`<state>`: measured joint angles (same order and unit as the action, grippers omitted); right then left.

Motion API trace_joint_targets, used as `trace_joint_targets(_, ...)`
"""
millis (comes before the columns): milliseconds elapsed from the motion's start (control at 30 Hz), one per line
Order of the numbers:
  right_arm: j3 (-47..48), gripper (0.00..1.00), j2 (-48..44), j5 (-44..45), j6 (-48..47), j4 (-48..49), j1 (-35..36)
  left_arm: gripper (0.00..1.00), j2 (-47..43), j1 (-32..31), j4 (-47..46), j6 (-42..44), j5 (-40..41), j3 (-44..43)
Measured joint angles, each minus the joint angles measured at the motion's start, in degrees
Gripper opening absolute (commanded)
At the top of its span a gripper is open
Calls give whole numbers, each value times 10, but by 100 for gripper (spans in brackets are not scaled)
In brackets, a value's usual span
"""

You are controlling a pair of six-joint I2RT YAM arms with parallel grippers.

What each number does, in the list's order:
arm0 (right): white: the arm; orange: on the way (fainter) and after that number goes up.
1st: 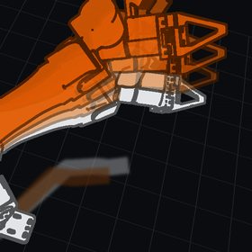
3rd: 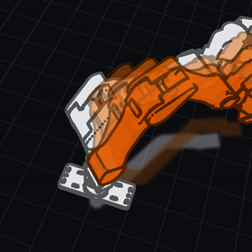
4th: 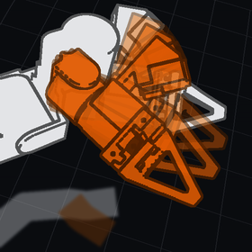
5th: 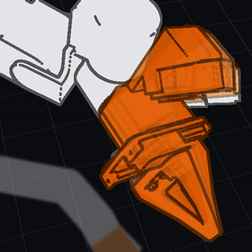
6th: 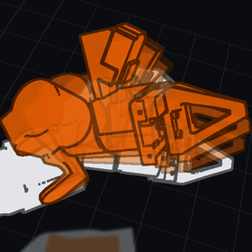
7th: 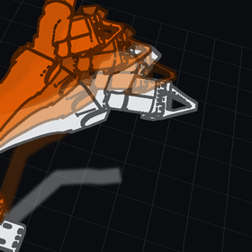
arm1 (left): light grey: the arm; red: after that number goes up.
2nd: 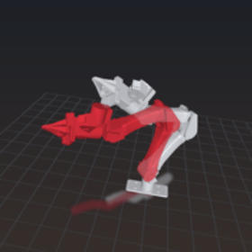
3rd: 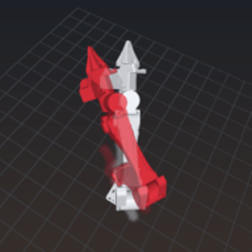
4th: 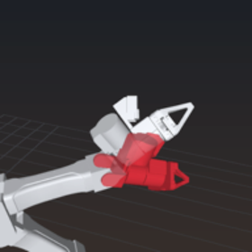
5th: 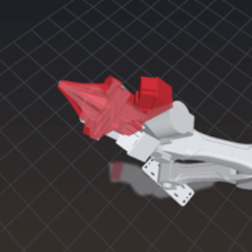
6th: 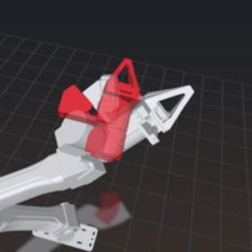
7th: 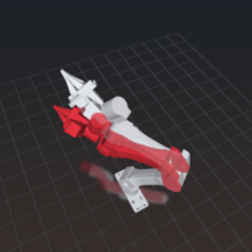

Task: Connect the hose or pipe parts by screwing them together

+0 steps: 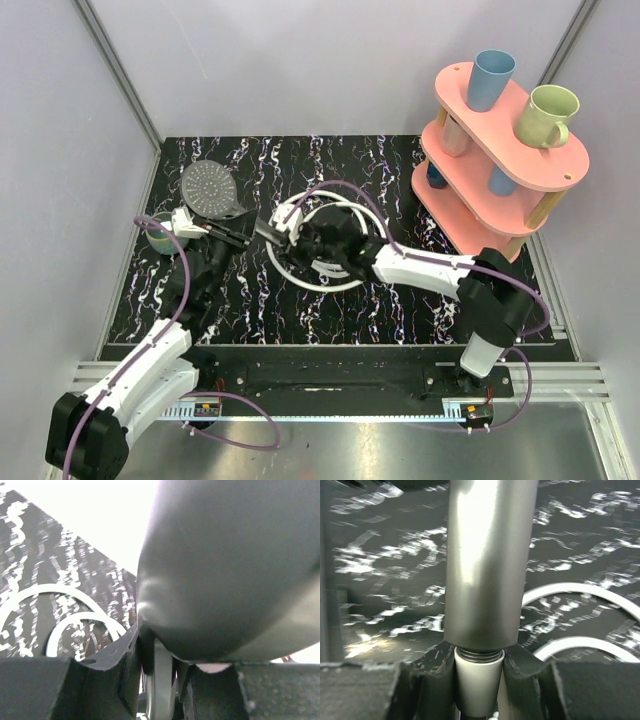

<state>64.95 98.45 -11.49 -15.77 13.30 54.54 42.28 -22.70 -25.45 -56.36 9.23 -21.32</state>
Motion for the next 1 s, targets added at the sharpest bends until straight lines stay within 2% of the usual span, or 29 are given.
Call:
trace_joint_targets(133, -18, 1, -8, -218, 108, 40, -62, 0, 11, -4, -167, 34, -57, 50)
trace_joint_targets(233, -46, 4, -4, -355, 212, 127, -96, 0, 35, -9, -259, 56, -105, 61)
trace_joint_targets(300, -56, 10, 8, -416, 278, 190, -112, 0, 59, -10, -307, 69, -136, 60)
trace_joint_targets(333, -62, 16, 18, -442, 315, 231, -119, 0, 71, -10, -327, 74, -148, 60)
trace_joint_targets(367, -69, 31, 27, -458, 350, 271, -125, 0, 82, -10, -343, 77, -158, 60)
trace_joint_targets(433, -90, 42, 38, -483, 410, 343, -134, 0, 101, -12, -365, 79, -175, 60)
trace_joint_targets(500, -111, 51, 36, -481, 433, 385, -146, 0, 104, -13, -359, 81, -185, 61)
trace_joint_targets(567, -122, 57, 17, -466, 422, 381, -175, 0, 91, -13, -316, 83, -181, 62)
trace_joint_targets(600, -124, 65, 5, -458, 409, 367, -185, 0, 82, -12, -287, 87, -172, 60)
trace_joint_targets(733, -123, 73, -84, -356, 304, 248, -210, 0, 46, -12, -137, 95, -136, 35)
trace_joint_targets(867, -118, 77, -154, -265, 199, 158, -192, 0, 36, -12, 9, 92, -76, -28)
trace_joint_targets(1000, -105, 85, -179, -124, 80, 74, -114, 0, 47, -13, 139, 74, -25, -106)
